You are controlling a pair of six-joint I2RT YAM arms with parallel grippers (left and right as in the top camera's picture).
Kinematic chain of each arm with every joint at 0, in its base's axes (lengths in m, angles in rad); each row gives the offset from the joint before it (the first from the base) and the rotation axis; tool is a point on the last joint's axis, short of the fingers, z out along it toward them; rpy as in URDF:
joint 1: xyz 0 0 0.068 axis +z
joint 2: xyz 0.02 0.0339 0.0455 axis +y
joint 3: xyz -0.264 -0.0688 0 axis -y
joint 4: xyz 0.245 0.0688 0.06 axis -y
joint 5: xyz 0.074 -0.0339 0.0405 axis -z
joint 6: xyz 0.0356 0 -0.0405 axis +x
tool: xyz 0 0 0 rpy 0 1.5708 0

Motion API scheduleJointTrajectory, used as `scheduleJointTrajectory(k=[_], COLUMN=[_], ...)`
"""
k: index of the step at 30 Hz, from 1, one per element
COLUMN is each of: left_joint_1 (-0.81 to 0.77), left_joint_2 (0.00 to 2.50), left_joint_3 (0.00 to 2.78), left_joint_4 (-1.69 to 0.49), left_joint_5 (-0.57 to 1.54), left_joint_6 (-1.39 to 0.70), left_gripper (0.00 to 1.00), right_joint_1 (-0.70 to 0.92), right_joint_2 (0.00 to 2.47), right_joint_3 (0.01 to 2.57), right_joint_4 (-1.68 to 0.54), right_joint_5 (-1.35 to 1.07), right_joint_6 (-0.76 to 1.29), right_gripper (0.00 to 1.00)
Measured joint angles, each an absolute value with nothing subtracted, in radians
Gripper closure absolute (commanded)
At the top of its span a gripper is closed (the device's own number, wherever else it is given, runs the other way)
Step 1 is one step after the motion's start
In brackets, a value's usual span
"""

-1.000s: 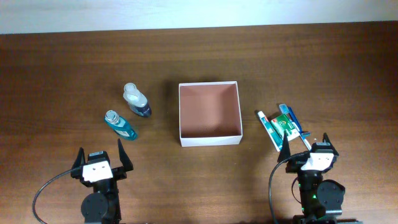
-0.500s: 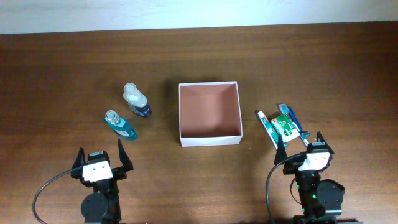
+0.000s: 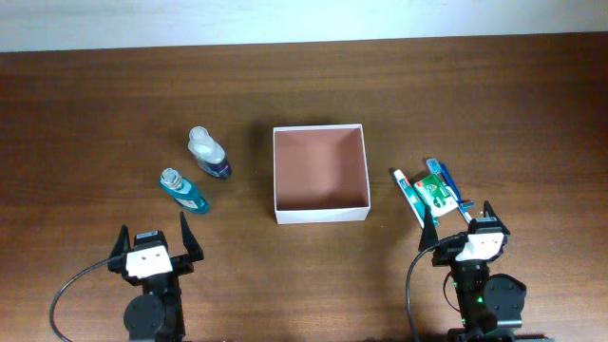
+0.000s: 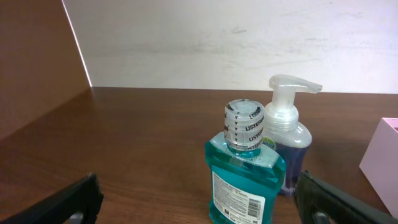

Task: Pack container
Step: 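Reach the left gripper to the teal mouthwash bottle and close on it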

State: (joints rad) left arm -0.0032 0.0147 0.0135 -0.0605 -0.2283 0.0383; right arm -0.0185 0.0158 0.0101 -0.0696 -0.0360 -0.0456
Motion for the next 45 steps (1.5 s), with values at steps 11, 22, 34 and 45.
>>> scheduleJointTrajectory(k=[11,22,34,45], left_joint_1=[-0.003,-0.003,-0.003,-0.003], left_joint_2=[0.014,0.253,0.654,0.769], left_joint_3=[0.013,0.526,0.906,0.906], left_joint_4=[0.124,-0.346,-0.589,-0.676], left_joint_5=[-0.067,-0.054,0.029,0.064], left_joint_6=[0.045,0.097,0.127,0.059], left_gripper=[0.01,0.01,0.01,0.01], right_joint_1=[-0.019,-0.019,-0.019,-0.019], right_joint_2=[0.016,0.015,0.015,0.015], right_joint_3=[0.01,0.01,0.01,0.01], right_joint_4=[-0.069,-0.068,-0.068,-0.068], right_joint_5=[-0.037,-0.044,-0.044,-0.044], right_joint_6=[-0.045,-0.045,-0.045,-0.046], right_gripper=[0.01,0.02,0.01,0.01])
